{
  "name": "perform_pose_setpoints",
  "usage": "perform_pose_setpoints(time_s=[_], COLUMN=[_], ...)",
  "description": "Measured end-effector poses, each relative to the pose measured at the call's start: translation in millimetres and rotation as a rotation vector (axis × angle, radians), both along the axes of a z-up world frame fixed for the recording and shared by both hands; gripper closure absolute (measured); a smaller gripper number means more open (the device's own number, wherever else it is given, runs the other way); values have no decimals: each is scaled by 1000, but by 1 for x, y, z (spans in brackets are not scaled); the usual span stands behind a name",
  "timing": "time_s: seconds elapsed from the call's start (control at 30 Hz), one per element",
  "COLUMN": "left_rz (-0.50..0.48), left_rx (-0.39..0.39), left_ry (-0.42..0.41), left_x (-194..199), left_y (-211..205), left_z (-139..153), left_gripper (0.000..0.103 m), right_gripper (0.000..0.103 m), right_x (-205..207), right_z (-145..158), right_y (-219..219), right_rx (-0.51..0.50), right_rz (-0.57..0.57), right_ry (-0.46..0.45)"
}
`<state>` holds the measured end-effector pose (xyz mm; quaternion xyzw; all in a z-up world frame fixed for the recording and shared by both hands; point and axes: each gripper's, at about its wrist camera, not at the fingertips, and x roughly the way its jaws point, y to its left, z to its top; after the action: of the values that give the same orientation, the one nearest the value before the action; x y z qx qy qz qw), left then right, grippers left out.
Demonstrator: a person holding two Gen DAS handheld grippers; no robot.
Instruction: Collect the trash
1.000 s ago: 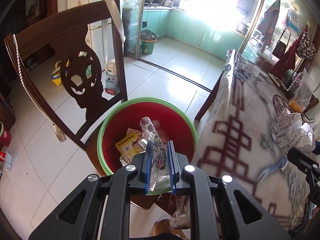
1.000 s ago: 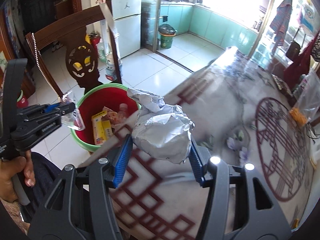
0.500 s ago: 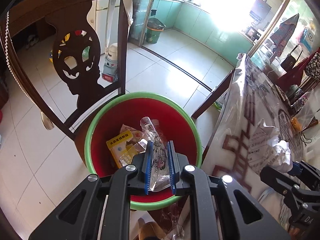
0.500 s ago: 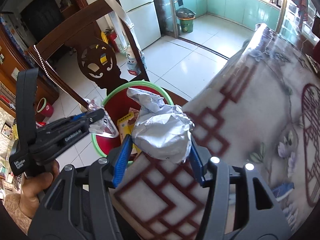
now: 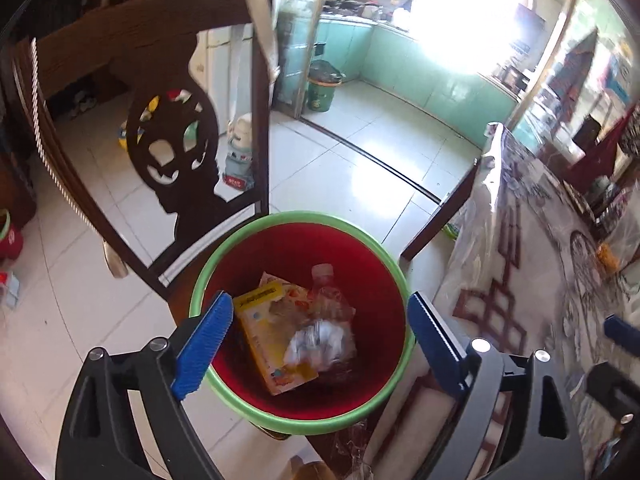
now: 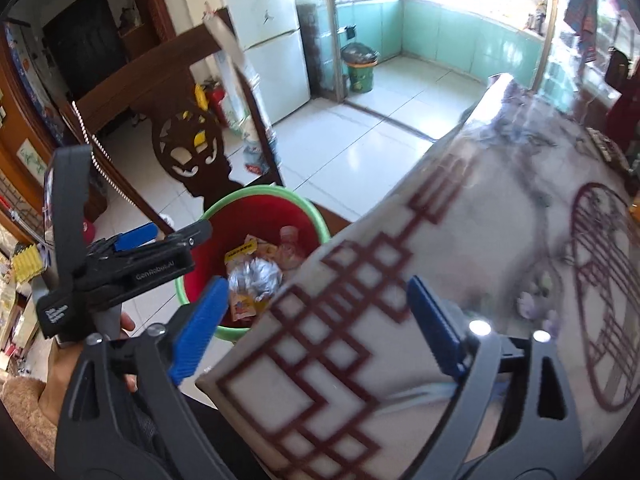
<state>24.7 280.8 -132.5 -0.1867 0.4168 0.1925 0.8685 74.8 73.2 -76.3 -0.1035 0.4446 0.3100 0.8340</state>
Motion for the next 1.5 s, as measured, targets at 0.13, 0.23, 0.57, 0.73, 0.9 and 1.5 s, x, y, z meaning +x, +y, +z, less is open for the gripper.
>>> perform_pose_setpoints(time_s=[0.13,0.23,0.57,0.73,0.9,1.5], left_rz=[-103,-169,-176,-175,-250,-285], left_rx=[89,33,11,142,141,220], left_ry=[-1,14,-294,-484,-490,-452], left_x=[2,1,-24,-30,-28,-49], left_y=[-28,-48,-129,-174,-209,-252], left_z=[11,10,87,136,151,156], left_gripper=[8,8,8,8,8,8], right_gripper=[5,5,5,5,5,5], right_x=[-6,-9,-66,-74,-90,-93], right_z=[12,17,90,106,105,103], right_y=[-37,-67,-172,-197,-224,-254], right_rx=[23,9,150,129,120,88], right_rz=[-39,-88,-317,-429,-593,-644], right_ry=[22,35,-399,-519,-633,-497])
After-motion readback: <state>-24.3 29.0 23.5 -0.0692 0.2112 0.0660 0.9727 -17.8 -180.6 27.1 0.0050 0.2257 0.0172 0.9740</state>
